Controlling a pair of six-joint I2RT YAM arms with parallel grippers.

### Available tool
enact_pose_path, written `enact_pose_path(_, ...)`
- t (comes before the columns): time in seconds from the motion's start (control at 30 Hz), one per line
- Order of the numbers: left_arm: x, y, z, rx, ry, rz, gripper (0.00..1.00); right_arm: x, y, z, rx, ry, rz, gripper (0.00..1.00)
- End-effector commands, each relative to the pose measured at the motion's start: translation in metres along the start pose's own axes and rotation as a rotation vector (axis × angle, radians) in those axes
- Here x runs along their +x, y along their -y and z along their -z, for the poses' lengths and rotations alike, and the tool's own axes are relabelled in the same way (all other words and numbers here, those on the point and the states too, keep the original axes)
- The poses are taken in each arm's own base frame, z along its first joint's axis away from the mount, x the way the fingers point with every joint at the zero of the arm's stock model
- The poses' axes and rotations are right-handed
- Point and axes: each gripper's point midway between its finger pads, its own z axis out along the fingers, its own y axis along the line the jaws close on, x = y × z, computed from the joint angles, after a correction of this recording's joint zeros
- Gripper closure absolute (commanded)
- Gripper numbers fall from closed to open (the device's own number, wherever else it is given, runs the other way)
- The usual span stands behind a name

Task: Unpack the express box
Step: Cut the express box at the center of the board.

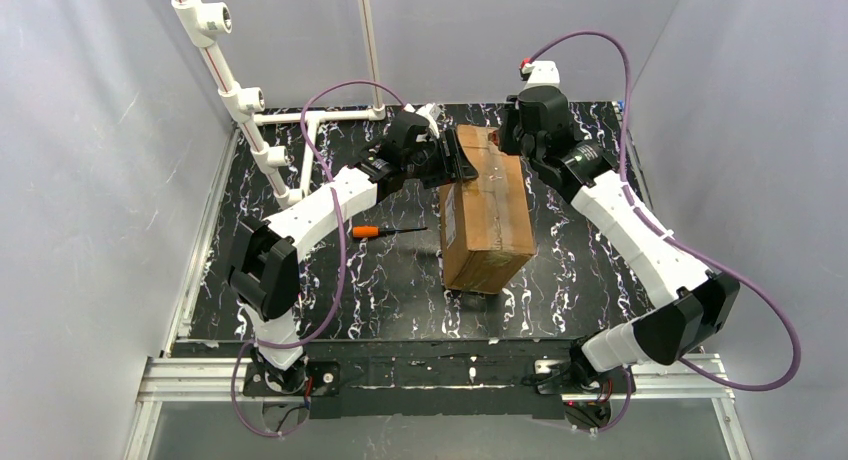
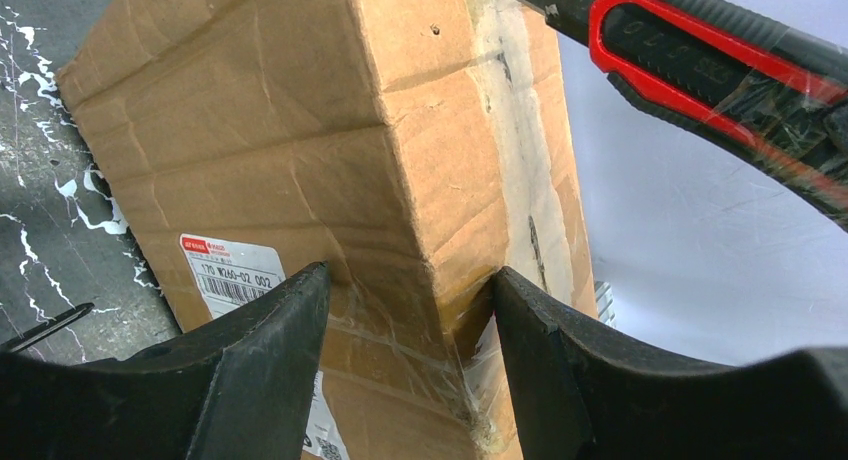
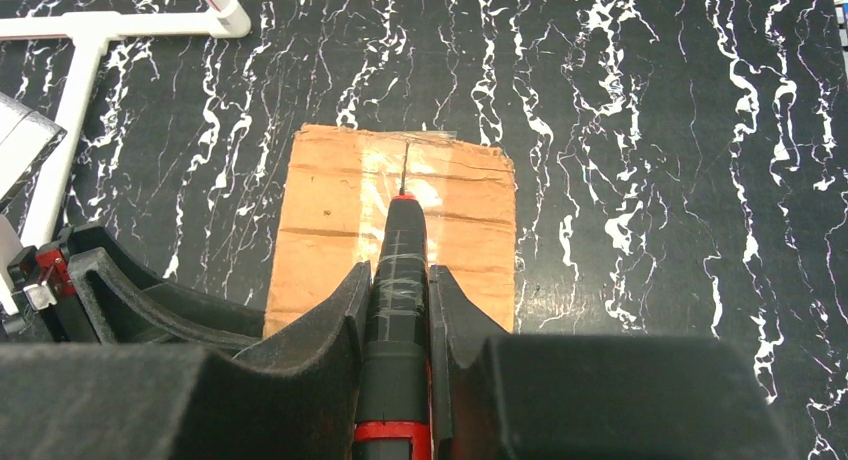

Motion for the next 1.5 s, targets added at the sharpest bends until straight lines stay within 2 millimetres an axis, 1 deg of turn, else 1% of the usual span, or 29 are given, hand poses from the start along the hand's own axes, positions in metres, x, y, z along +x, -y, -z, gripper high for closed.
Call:
enact_pose_path(0.0,0.016,-0.030,0.009,-0.124,-0.031,-0.016,0.41,-0.018,0.008,0.028,0.011,0.028,0.001,0.99)
enact_pose_path(0.07,0.016,-0.030,0.008,-0.121,-0.030,-0.011,0.41,-0.008,0.006,0.023,0.007,-0.007,0.004,0.99)
enact_pose_path(0.1,0.016,-0.029,0.008,-0.119,-0.031,-0.008,0.41,-0.004,0.006,0.024,0.005,-0.025,-0.002,0.99)
enact_pose_path(0.2,0.018,-0.029,0.008,-0.115,-0.038,-0.008,0.41,-0.009,0.006,0.031,-0.001,-0.012,-0.021,0.99)
enact_pose_path(0.27,0.019,-0.028,0.009,-0.113,-0.036,-0.007,0.40,-0.005,0.009,0.025,0.022,-0.021,-0.007,0.99)
enact_pose_path(0.3,0.019,-0.027,0.009,-0.106,-0.037,-0.005,0.39,0.000,0.009,0.021,0.029,-0.042,0.003,0.99)
enact_pose_path(0.33,0.019,-0.023,0.010,-0.092,-0.042,-0.008,0.37,0.002,0.007,0.021,0.024,-0.060,0.003,0.99)
enact_pose_path(0.4,0.019,-0.015,0.013,-0.062,-0.056,-0.021,0.31,-0.009,0.000,0.029,0.001,-0.019,-0.010,0.99)
enact_pose_path(0.43,0.019,-0.011,0.016,-0.046,-0.062,-0.031,0.27,-0.014,0.000,0.032,0.002,-0.001,-0.012,0.99)
enact_pose_path(0.47,0.019,-0.005,0.020,-0.027,-0.066,-0.041,0.25,-0.014,0.000,0.028,0.012,-0.002,-0.002,0.99)
enact_pose_path(0.5,0.019,-0.001,0.025,-0.012,-0.069,-0.050,0.24,-0.009,0.001,0.022,0.027,-0.017,0.013,0.99)
enact_pose_path(0.57,0.017,0.009,0.042,0.016,-0.068,-0.087,0.23,-0.002,0.001,0.017,0.033,-0.041,0.022,0.99)
enact_pose_path(0.63,0.016,0.016,0.062,0.035,-0.061,-0.145,0.23,-0.002,-0.002,0.016,0.014,-0.024,0.009,0.99)
enact_pose_path(0.73,0.020,0.028,0.092,0.091,-0.057,-0.243,0.21,-0.001,0.000,0.013,0.030,-0.029,0.020,0.99)
enact_pose_path(0.83,0.037,0.044,0.118,0.193,-0.071,-0.387,0.20,0.000,-0.004,0.011,0.014,-0.034,0.015,0.99)
enact_pose_path(0.93,0.062,0.063,0.143,0.309,-0.028,-0.661,0.19,0.002,-0.004,0.010,0.012,-0.040,0.018,0.99)
enact_pose_path(1.0,0.076,0.071,0.158,0.380,0.022,-0.823,0.17,0.002,-0.006,0.009,0.005,-0.042,0.021,0.99)
enact_pose_path(1.07,0.080,0.077,0.172,0.427,0.086,-0.930,0.16,0.002,-0.007,0.010,-0.005,-0.042,0.023,0.99)
enact_pose_path(1.13,0.077,0.081,0.185,0.434,0.159,-0.991,0.14,0.002,-0.009,0.009,-0.014,-0.045,0.025,0.99)
enact_pose_path(1.23,0.077,0.082,0.188,0.417,0.213,-1.073,0.14,0.004,-0.011,0.008,-0.023,-0.052,0.025,0.99)
enact_pose_path(1.37,0.083,0.083,0.180,0.401,0.217,-1.176,0.13,0.005,-0.013,0.008,-0.030,-0.061,0.024,0.99)
enact_pose_path(1.47,0.089,0.091,0.173,0.425,0.214,-1.220,0.13,0.004,-0.011,0.010,-0.023,-0.064,0.018,0.99)
